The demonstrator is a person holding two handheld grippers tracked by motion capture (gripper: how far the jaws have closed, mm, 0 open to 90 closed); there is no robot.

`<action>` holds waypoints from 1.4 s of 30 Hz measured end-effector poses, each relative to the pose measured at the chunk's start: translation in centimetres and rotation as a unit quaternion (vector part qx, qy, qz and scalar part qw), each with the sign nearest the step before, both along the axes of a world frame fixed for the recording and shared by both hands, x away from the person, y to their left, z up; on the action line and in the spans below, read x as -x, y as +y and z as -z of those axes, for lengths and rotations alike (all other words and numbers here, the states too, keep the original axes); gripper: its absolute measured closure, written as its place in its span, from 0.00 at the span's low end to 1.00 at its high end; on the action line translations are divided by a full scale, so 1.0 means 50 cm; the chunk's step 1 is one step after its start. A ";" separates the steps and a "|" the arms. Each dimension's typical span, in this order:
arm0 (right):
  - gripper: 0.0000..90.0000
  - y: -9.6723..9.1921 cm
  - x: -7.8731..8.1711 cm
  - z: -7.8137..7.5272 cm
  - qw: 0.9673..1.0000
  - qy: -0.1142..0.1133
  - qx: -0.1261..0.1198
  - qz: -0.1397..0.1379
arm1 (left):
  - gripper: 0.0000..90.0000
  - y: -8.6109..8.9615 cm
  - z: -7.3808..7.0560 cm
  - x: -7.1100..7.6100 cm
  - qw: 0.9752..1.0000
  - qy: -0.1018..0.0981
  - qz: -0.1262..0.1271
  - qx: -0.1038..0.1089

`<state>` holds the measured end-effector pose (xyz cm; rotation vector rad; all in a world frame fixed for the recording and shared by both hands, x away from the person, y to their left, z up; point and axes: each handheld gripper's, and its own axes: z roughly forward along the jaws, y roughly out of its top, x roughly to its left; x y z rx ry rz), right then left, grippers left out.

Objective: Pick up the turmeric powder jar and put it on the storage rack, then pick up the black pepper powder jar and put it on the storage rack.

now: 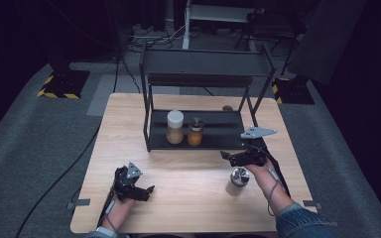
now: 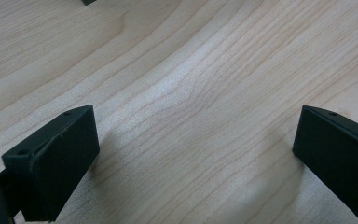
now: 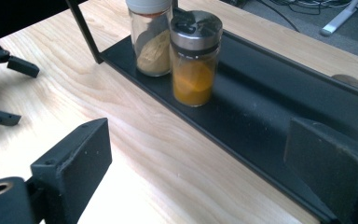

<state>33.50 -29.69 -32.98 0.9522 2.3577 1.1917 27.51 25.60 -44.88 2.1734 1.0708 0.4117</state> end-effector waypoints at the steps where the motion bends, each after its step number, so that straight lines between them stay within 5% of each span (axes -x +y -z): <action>1: 0.08 -0.004 0.005 0.000 1.000 -0.001 0.000 0.000 | 0.00 0.000 0.000 0.000 1.000 0.000 0.000 0.000; 28: 0.07 -0.062 0.121 0.050 1.000 0.000 0.003 0.009 | 0.00 -0.001 0.000 0.001 1.000 -0.001 -0.001 -0.001; 42: 0.08 -0.066 0.136 0.098 1.000 0.015 0.004 0.016 | 0.00 -0.001 0.000 0.001 1.000 -0.001 -0.001 0.000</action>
